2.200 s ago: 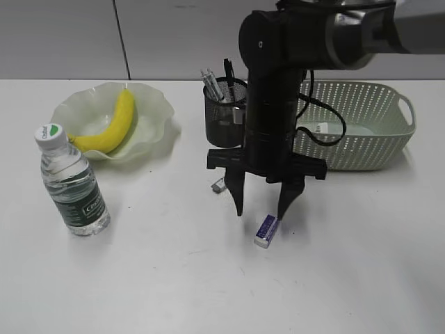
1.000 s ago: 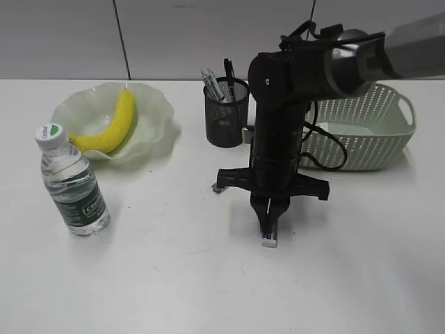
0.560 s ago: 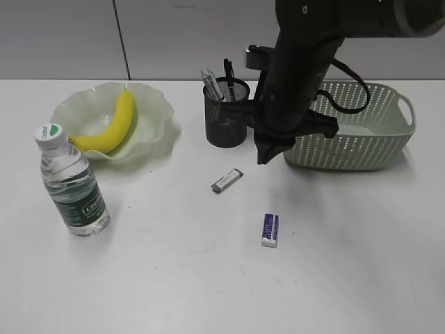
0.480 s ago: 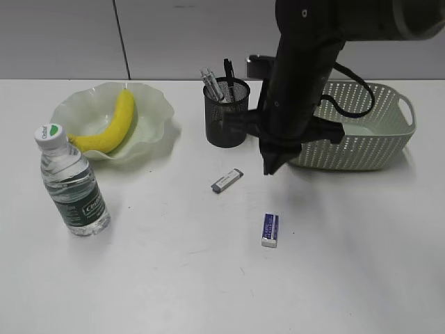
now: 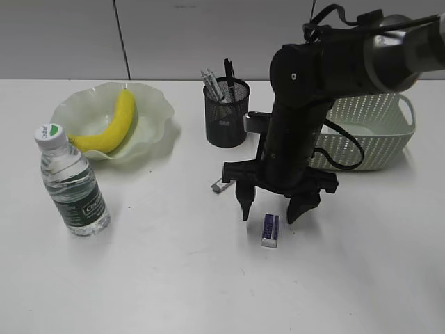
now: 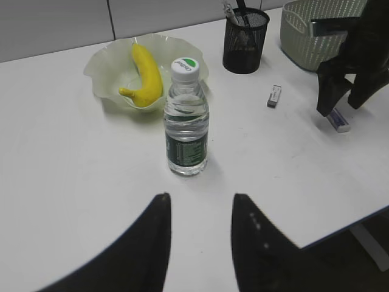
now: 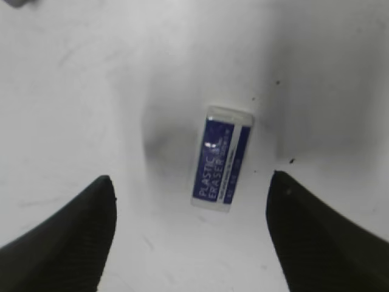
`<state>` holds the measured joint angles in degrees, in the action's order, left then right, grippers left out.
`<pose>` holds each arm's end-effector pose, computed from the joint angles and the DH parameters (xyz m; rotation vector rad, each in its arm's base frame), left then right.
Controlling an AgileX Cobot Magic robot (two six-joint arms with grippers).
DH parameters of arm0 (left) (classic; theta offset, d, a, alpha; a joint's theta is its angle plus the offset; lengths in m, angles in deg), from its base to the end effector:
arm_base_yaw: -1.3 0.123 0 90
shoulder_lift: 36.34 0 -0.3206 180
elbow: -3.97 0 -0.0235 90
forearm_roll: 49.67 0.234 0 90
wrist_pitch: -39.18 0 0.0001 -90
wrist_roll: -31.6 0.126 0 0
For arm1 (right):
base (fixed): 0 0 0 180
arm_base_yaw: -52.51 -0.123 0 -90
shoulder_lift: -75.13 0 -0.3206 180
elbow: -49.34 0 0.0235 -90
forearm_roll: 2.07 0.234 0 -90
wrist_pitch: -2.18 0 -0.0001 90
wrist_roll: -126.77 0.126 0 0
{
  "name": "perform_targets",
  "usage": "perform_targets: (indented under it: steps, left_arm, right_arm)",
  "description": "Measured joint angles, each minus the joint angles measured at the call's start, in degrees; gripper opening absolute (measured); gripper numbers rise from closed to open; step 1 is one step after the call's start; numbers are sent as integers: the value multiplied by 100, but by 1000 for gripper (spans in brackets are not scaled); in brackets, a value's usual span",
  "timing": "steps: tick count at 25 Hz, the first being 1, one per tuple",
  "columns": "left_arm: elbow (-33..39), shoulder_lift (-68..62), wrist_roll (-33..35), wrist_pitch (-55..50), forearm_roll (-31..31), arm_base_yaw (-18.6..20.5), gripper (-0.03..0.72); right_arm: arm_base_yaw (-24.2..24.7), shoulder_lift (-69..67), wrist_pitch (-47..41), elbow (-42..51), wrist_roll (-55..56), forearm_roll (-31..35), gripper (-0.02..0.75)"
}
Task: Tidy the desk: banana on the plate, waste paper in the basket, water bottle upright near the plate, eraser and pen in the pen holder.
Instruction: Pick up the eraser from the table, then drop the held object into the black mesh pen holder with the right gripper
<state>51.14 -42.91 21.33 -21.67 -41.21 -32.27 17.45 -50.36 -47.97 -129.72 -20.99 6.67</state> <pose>-0.0159 0.0300 0.2655 0.3943 1.9665 -0.3175 0.3161 0.2398 0.1391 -0.0704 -3.1170 -0.2074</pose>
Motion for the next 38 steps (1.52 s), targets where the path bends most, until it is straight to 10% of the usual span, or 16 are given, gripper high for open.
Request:
perform_targets:
  steps: [9,14,23,33,38]
  left_arm:
    - [0,0,0,0,0,0,255]
    - [0,0,0,0,0,0,255]
    - [0,0,0,0,0,0,254]
    - [0,0,0,5,0,0,246]
    - [0,0,0,5,0,0,246]
  right_arm:
    - [0,-421,89,0,292,-325,476]
    - [0,-445,131,0,300,-334,188]
    - [0,642,1346,-20,251,-487,199]
    - [0,703,4808,-61,167,-2383,199]
    - [59,118,5118,-170,147,-3138,197]
